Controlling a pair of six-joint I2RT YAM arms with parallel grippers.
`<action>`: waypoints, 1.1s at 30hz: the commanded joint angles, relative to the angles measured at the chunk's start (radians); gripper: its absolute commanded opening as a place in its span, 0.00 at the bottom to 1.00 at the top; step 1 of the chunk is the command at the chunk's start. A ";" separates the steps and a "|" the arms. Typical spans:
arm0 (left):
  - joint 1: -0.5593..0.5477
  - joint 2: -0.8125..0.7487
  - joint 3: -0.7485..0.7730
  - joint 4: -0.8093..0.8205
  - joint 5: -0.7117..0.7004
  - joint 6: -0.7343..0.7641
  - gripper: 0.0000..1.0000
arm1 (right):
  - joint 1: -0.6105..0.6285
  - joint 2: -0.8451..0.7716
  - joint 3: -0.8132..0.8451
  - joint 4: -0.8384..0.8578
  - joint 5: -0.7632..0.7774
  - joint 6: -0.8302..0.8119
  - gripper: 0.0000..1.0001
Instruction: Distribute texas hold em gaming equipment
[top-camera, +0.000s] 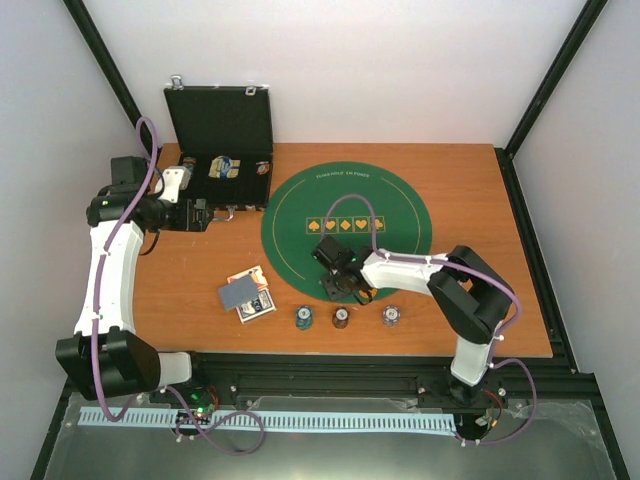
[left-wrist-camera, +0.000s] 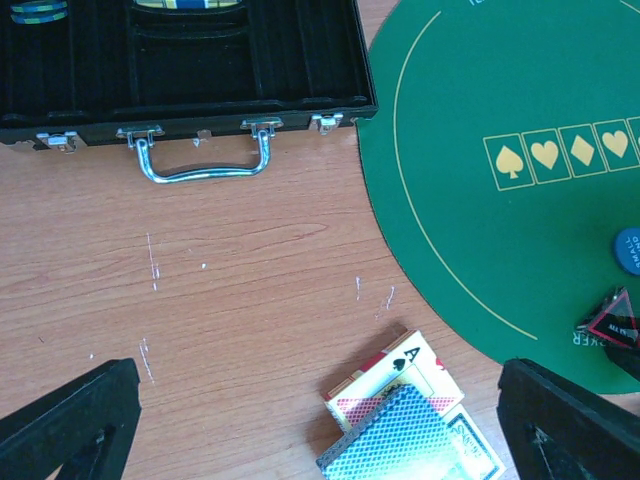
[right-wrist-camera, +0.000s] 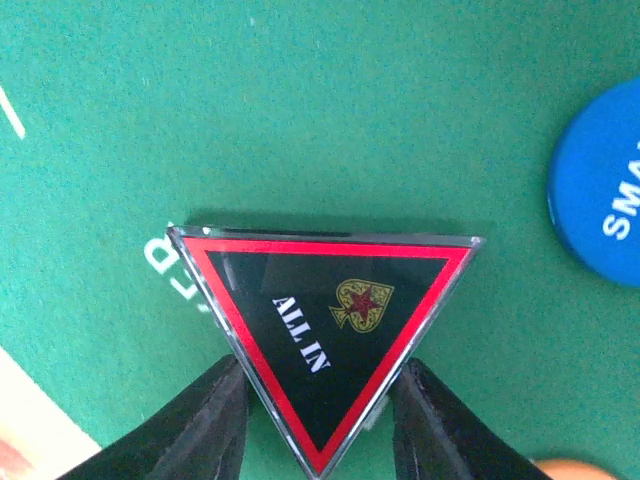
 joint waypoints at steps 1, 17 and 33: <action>0.007 -0.015 0.046 -0.018 0.013 0.007 1.00 | 0.008 0.075 0.050 0.023 0.019 -0.027 0.38; 0.006 -0.016 0.044 -0.033 0.001 0.025 1.00 | -0.049 0.412 0.522 -0.059 -0.003 -0.180 0.37; 0.007 0.006 0.039 -0.019 0.058 -0.009 1.00 | -0.084 0.445 0.764 -0.181 -0.083 -0.198 0.52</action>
